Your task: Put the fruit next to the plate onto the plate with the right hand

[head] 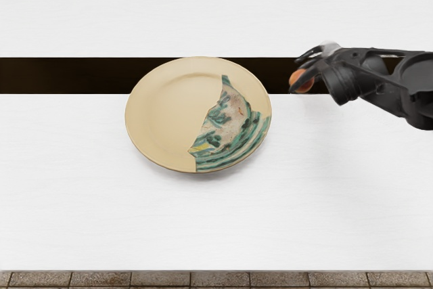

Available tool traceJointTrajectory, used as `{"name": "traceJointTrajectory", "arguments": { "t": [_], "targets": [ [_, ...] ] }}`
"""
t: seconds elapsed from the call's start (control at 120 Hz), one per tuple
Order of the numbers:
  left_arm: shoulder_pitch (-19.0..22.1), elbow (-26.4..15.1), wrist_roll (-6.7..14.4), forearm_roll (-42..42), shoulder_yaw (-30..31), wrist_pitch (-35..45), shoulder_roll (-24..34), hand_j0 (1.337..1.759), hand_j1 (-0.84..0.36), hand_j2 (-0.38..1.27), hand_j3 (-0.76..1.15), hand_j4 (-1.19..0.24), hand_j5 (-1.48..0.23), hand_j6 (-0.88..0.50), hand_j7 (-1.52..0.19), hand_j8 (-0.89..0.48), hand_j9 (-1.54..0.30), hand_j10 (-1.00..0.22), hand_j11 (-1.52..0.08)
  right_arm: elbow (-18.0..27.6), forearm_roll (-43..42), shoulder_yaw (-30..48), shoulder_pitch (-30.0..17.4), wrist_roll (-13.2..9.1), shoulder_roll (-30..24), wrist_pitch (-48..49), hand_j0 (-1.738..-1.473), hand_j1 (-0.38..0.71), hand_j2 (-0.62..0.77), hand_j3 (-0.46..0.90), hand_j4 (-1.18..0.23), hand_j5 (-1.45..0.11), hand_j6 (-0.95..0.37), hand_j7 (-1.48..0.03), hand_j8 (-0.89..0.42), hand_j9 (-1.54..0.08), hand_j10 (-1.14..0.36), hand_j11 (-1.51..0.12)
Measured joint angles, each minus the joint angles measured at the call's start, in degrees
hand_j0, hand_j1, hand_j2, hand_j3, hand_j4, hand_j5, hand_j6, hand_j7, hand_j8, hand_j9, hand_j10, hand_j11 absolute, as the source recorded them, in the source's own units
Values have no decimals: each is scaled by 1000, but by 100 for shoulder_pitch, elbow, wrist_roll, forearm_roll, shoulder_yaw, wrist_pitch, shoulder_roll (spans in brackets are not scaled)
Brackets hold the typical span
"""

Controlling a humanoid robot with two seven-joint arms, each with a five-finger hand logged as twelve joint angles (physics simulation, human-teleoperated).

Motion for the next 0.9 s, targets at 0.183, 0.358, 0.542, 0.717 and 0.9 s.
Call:
{"name": "traceJointTrajectory", "arguments": {
  "t": [0.183,0.358,0.542,0.717,0.9],
  "targets": [
    [0,0,0,0,0,0,0,1658,60,48,0,-241,-313,-241,-313,-241,-313,-241,-313,229,198,126,219,1,367,1,-1655,269,588,0,-862,-1154,-682,-1132,-463,-1154,-595,-1143],
    [0,0,0,0,0,0,0,1658,60,48,0,-241,-313,-241,-313,-241,-313,-241,-313,229,338,141,385,4,767,0,-1657,311,594,0,-861,-1161,-637,-1134,-427,-1154,-554,-1147],
    [0,0,0,0,0,0,0,1658,60,48,0,-241,-313,-241,-313,-241,-313,-241,-313,-92,350,111,417,3,1325,3,-1657,313,569,0,-858,-1168,-633,-1134,-411,-1163,-542,-1151],
    [0,0,0,0,0,0,0,1658,60,48,0,-241,-313,-241,-313,-241,-313,-241,-313,-563,297,97,382,1,1901,5,-1656,275,513,0,-857,-1169,-657,-1134,-436,-1173,-561,-1161],
    [0,0,0,0,0,0,0,1658,60,48,0,-241,-313,-241,-313,-241,-313,-241,-313,-819,270,41,316,4,2165,3,-1656,243,525,0,-861,-1160,-709,-1134,-497,-1176,-634,-1176]
  ]
}}
